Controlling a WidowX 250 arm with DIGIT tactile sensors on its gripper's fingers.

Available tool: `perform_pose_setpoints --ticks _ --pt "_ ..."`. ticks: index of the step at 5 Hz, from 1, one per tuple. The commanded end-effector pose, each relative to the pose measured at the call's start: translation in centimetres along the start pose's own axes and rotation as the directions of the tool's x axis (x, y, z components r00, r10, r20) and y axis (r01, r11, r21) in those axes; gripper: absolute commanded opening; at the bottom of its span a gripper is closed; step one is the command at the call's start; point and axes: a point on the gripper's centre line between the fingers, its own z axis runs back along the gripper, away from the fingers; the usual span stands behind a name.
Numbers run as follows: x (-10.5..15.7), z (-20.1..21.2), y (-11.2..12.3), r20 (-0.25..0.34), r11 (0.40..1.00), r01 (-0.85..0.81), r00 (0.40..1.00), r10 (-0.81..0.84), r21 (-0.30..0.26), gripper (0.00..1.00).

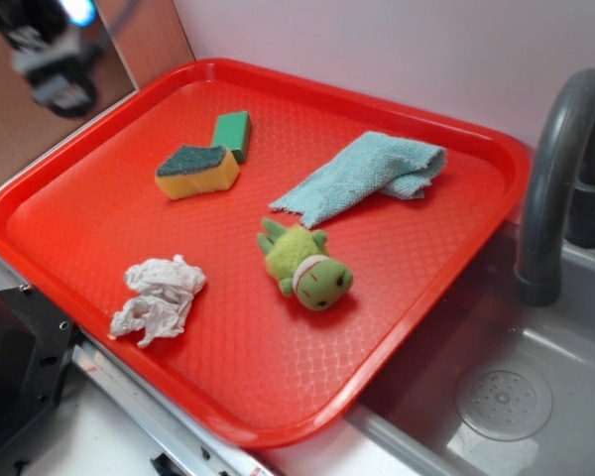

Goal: Grab the green animal.

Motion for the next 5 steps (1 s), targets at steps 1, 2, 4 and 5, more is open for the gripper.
perform_pose_setpoints --ticks 1,2,4,5 --pt "3.2 -3.2 -1.8 0.156 0.893 0.45 0.883 -0.443 -0.007 1.0" --pt "4.3 -5.0 -2.9 0.159 0.75 0.661 0.745 -0.648 -0.037 1.0" --pt "5.4 -9.2 -4.8 0.126 0.579 0.805 0.593 -0.796 -0.129 1.0" --pt "5.6 -11.4 -5.6 0.086 0.562 0.808 0.582 -0.809 -0.18 1.0"
